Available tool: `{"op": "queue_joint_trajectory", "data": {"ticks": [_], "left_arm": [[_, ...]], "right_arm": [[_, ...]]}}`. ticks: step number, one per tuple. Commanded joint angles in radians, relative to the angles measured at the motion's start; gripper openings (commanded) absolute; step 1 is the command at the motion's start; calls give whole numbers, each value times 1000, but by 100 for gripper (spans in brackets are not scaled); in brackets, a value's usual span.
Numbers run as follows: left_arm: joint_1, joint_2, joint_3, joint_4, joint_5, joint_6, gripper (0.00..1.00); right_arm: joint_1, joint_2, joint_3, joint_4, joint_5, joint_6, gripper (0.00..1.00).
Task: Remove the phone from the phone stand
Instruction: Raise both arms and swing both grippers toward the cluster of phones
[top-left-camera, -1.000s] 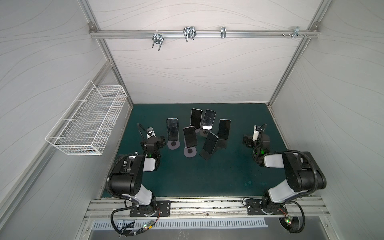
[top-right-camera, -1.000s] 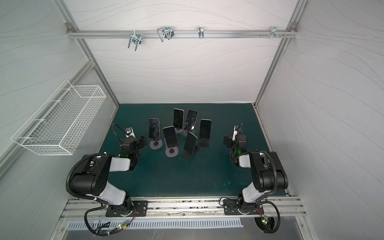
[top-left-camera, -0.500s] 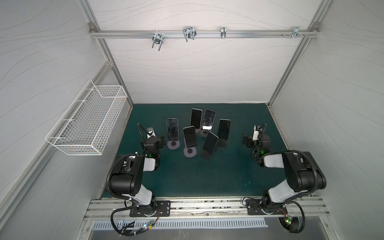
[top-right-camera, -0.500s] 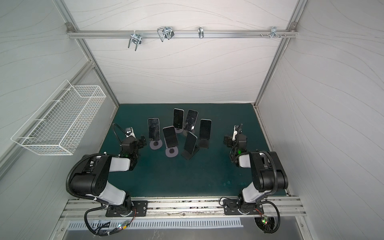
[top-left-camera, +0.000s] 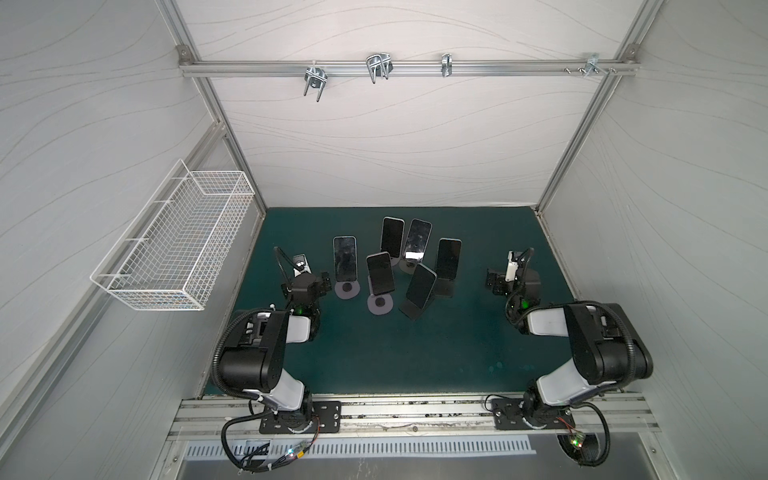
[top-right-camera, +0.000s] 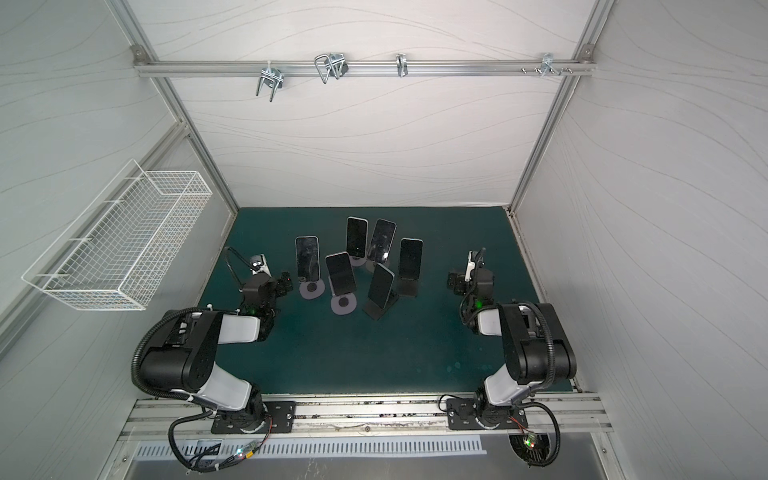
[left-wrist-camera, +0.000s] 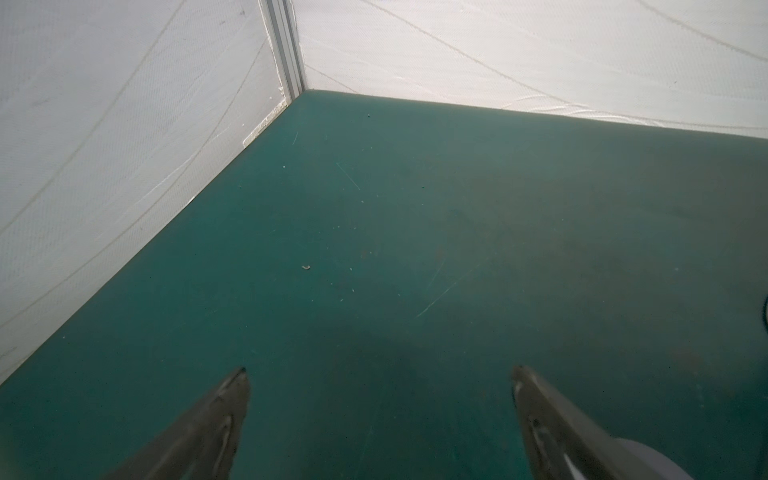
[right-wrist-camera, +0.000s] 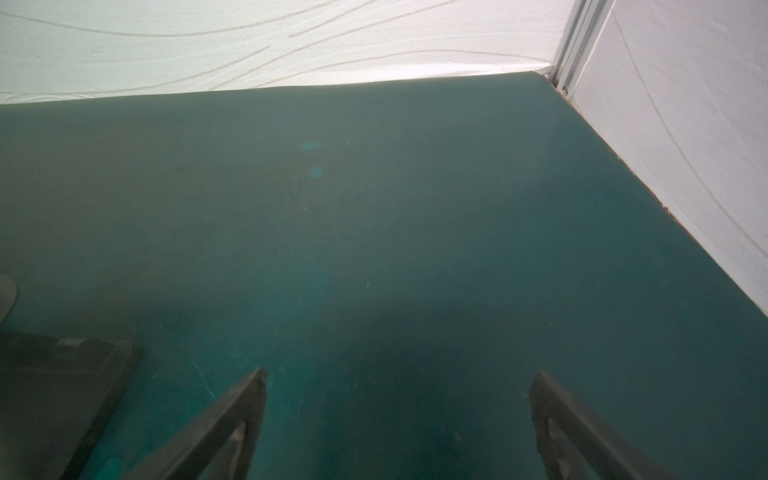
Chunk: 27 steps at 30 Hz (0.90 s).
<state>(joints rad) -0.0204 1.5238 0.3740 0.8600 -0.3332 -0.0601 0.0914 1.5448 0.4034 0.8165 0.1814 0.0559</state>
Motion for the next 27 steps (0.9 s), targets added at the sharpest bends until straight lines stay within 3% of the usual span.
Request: {"op": "queue_joint_trajectory", "data": {"ticks": [1, 7, 11, 14, 17, 21, 27], "left_arm": [[2, -94, -20, 4, -19, -14, 99], [2, -294, -20, -154, -69, -20, 99], [2, -426, 33, -332, -96, -4, 99], [2, -505, 92, -520, -128, -10, 99], [3, -578, 137, -659, -136, -25, 99], [3, -673, 171, -783, -109, -26, 99], [2, -774, 156, -822, -88, -108, 96]], "right_arm": [[-18, -48, -58, 79, 13, 29, 99], [-8, -92, -84, 107, 79, 28, 99], [-34, -274, 12, -266, 144, 101, 99], [-59, -348, 14, -358, 175, 126, 99], [-70, -420, -19, -392, 154, 157, 99], [-70, -542, -7, -569, 115, 208, 99], [-70, -778, 16, -783, 40, 278, 99]]}}
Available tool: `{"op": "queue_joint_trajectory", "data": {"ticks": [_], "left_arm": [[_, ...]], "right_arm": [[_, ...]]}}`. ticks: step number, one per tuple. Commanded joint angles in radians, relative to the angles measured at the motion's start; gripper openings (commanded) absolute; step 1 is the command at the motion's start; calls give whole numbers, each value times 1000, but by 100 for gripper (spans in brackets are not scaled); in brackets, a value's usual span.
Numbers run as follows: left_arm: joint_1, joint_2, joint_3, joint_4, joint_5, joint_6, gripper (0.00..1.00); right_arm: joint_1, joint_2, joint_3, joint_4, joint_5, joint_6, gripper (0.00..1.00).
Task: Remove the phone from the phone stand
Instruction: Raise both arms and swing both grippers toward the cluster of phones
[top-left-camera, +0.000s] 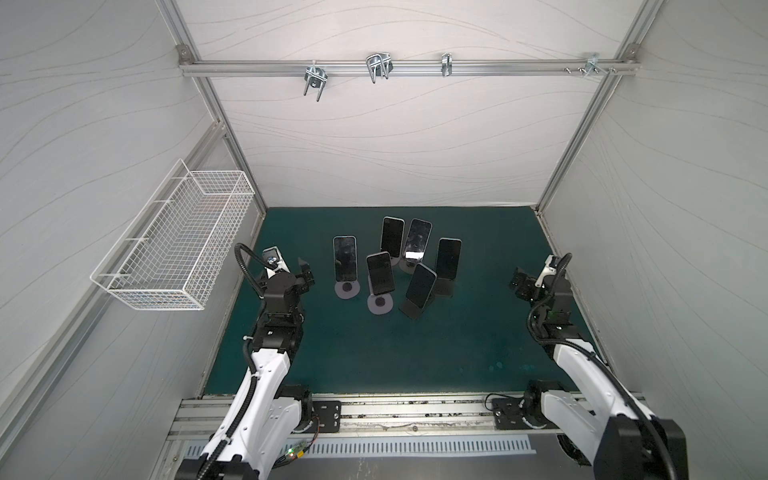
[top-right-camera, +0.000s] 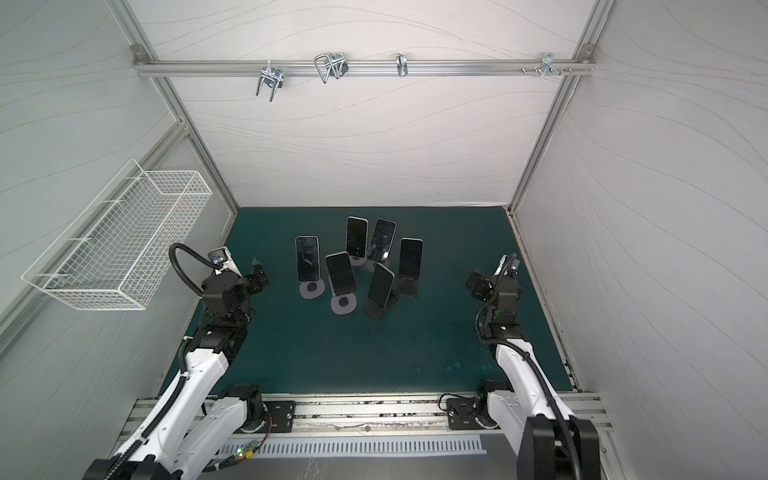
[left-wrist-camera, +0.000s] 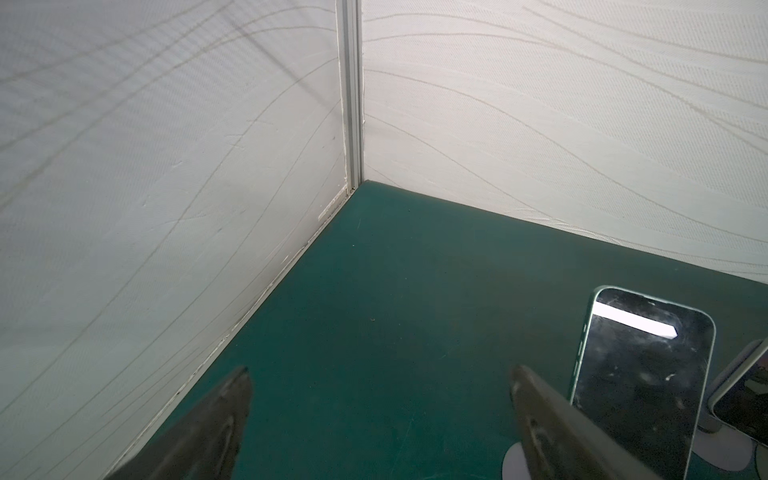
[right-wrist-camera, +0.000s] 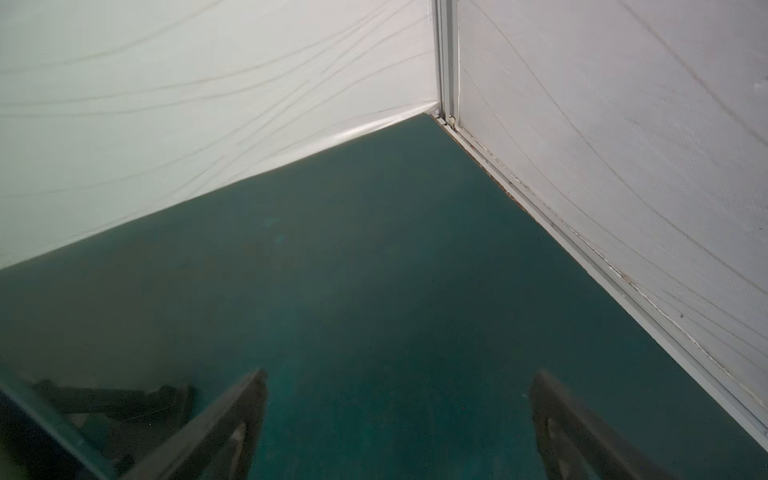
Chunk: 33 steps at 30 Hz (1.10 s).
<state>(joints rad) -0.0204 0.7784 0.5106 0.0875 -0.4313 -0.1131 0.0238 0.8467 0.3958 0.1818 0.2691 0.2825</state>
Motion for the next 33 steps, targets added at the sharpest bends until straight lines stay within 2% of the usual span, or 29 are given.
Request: {"op": "queue_joint_trajectory", "data": {"ticks": [1, 5, 14, 18, 21, 28, 33], "left_arm": [[1, -39, 15, -54, 5, -83, 96], [0, -56, 7, -65, -20, -128, 98], [-1, -66, 52, -97, -2, -99, 99], [-9, -82, 57, -103, 77, -87, 99], [-21, -103, 59, -116, 143, -61, 99], [-24, -160, 61, -163, 287, -57, 98], [-26, -128, 66, -135, 365, -66, 98]], "right_arm": [[-2, -114, 34, -175, -73, 52, 99], [-3, -201, 85, -266, -132, 99, 99], [4, -269, 269, -427, -226, 238, 99], [4, -249, 372, -485, -274, 259, 98], [5, -209, 455, -499, -352, 267, 96], [66, -97, 590, -438, -652, 215, 87], [224, -39, 684, -500, -721, 95, 86]]}}
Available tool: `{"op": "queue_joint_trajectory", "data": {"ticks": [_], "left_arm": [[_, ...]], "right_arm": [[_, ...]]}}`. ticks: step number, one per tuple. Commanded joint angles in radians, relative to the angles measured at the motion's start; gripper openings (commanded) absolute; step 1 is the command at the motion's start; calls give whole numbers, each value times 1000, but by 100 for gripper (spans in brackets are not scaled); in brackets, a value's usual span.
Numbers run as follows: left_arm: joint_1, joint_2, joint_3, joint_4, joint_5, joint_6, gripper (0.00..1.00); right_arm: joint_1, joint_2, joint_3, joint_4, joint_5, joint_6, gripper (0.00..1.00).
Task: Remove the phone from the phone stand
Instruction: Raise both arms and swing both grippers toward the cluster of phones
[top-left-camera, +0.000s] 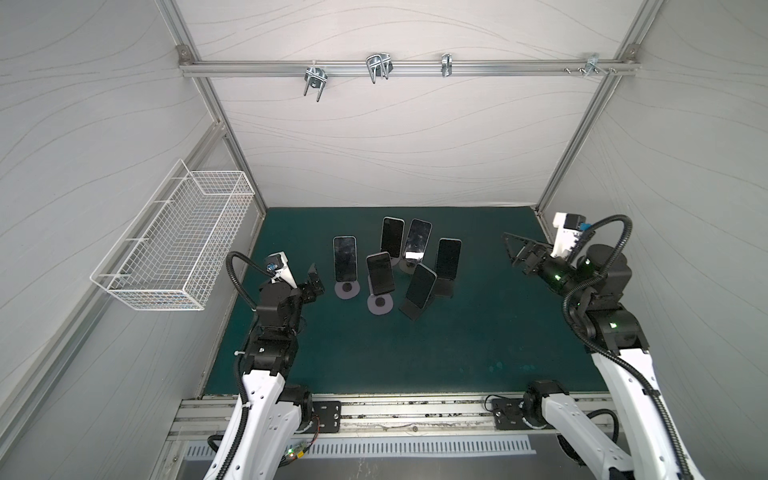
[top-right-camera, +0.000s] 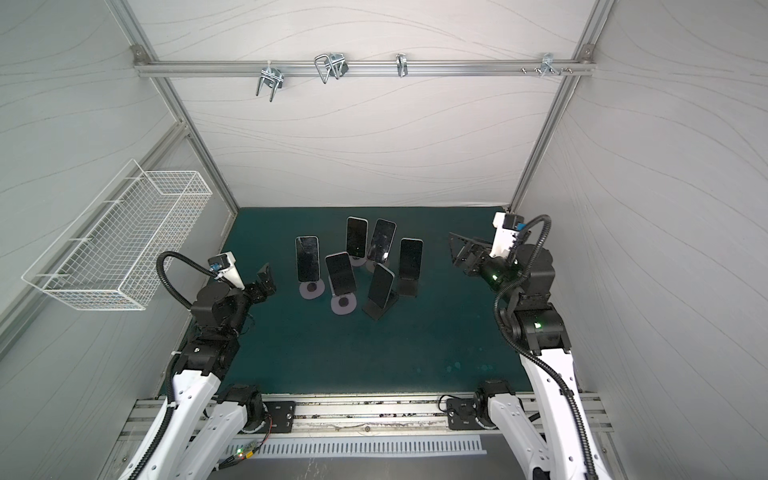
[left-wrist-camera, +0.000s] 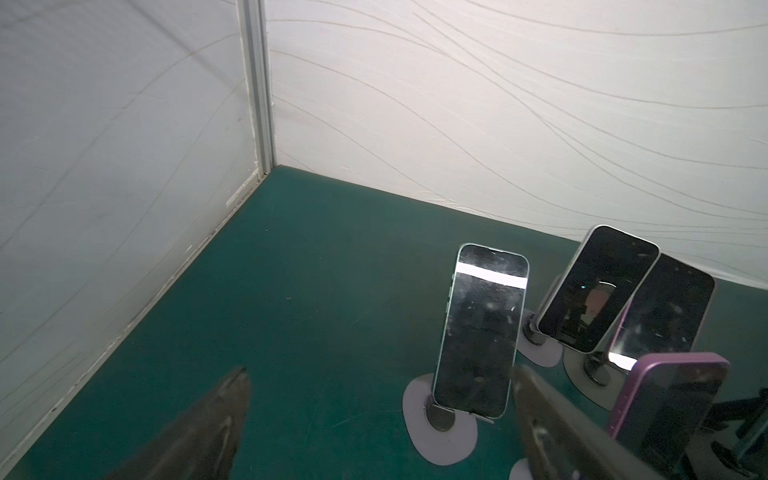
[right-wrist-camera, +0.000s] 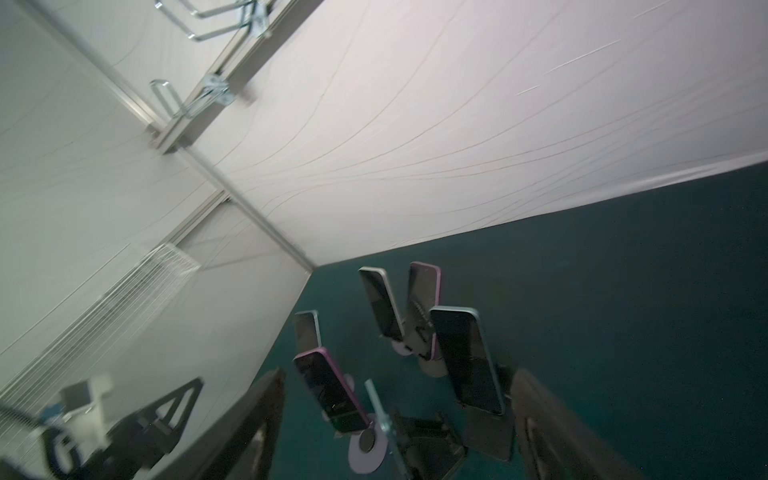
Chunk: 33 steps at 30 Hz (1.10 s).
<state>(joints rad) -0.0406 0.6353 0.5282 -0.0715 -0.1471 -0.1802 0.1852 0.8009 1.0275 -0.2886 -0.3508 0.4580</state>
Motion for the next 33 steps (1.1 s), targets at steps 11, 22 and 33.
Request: {"op": "queue_joint_trajectory", "data": {"ticks": [11, 22, 33], "left_arm": [[-25, 105, 163, -87, 323, -88, 93], [-145, 157, 302, -184, 500, -50, 96], [-341, 219, 354, -230, 574, 131, 97]], "right_arm": [[409, 41, 147, -201, -62, -187, 85], [684, 94, 121, -333, 114, -197, 80], [763, 83, 102, -407, 337, -180, 80]]}}
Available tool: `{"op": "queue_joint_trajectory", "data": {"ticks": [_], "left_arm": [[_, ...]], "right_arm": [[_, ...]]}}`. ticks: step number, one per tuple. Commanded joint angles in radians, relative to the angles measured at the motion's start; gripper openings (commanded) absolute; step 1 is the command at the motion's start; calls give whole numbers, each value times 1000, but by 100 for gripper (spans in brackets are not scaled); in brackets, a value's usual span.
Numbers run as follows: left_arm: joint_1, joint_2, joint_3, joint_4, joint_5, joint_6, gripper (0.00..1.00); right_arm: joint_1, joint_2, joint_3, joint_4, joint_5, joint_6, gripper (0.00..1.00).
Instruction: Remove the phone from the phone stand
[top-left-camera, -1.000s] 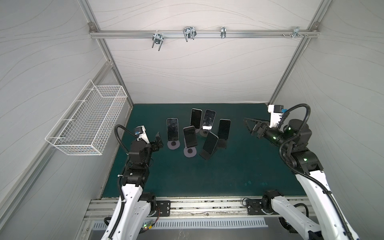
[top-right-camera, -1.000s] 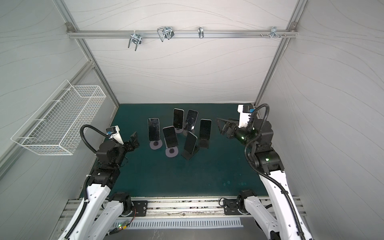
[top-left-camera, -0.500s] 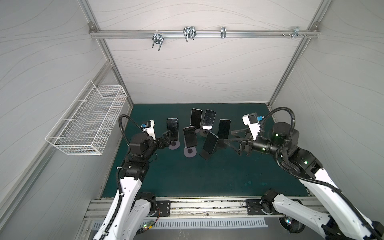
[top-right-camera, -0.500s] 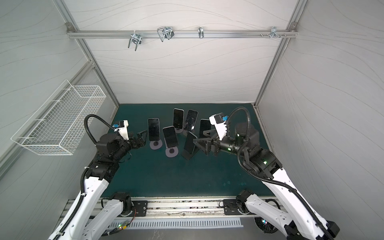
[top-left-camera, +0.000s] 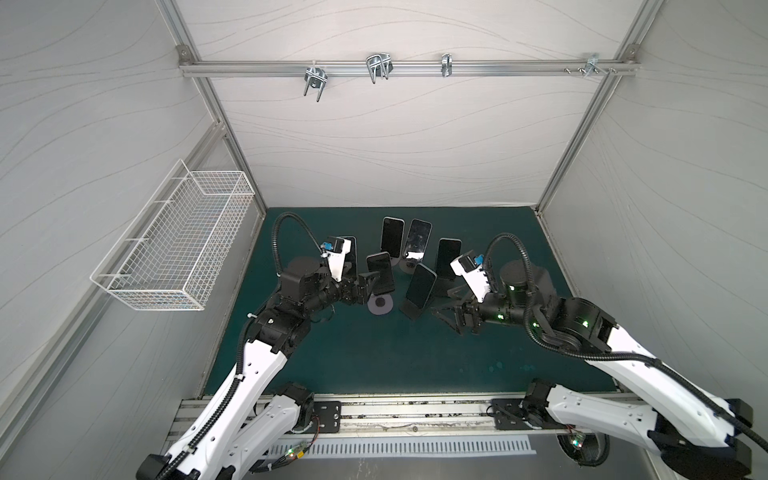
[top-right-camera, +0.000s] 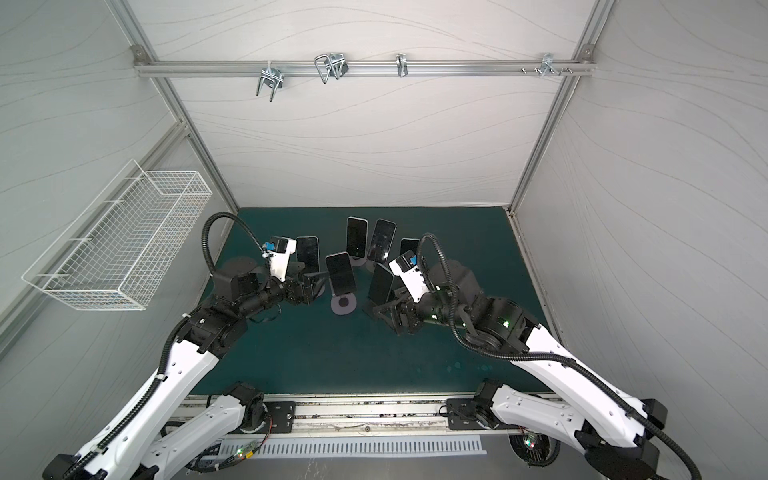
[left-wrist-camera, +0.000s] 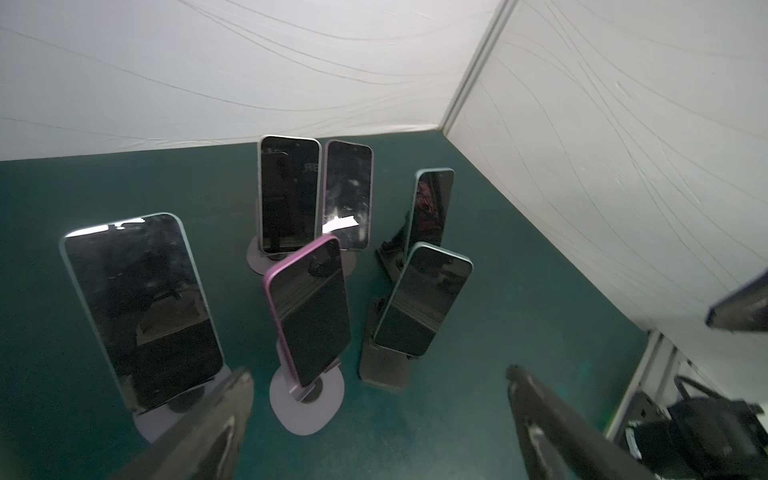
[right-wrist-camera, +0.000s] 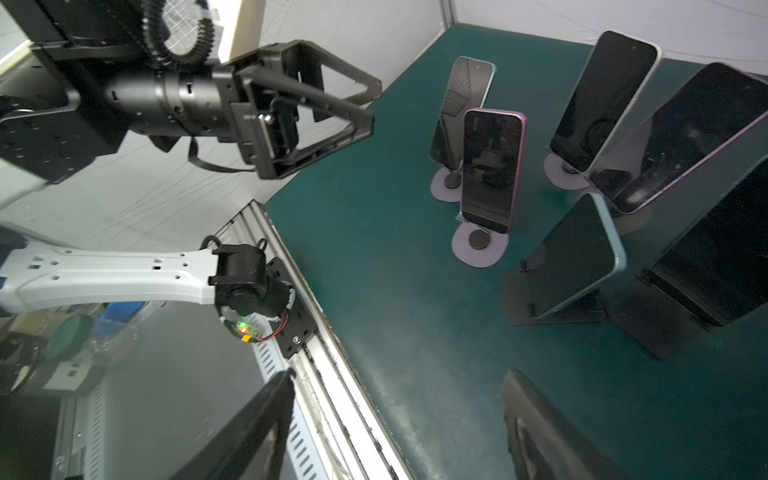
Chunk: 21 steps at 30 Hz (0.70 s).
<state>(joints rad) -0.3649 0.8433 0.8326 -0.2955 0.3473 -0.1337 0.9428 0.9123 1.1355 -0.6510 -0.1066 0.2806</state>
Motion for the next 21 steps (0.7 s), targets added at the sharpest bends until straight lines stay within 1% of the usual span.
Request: {"op": "queue_joint_trajectory", "data": {"ticks": [1, 6, 11, 15, 18, 20, 21], "left_arm": [[-26, 13, 50, -4, 89, 92, 98], [-106, 1, 20, 24, 78, 180, 99], [-169, 10, -10, 53, 72, 257, 99], [-194, 32, -29, 79, 87, 315, 99], [-204, 53, -43, 111, 91, 339, 99], [-208, 72, -47, 133, 91, 339, 99], [-208, 83, -47, 147, 88, 334, 99]], "right_arm": [[7, -34, -7, -51, 108, -5, 80], [6, -72, -33, -62, 169, -7, 81], [4, -112, -75, -44, 187, 3, 85], [4, -145, -118, -27, 203, 23, 91], [4, -172, -150, -25, 228, 44, 92], [4, -186, -167, -24, 237, 48, 96], [4, -195, -177, -24, 242, 50, 99]]}}
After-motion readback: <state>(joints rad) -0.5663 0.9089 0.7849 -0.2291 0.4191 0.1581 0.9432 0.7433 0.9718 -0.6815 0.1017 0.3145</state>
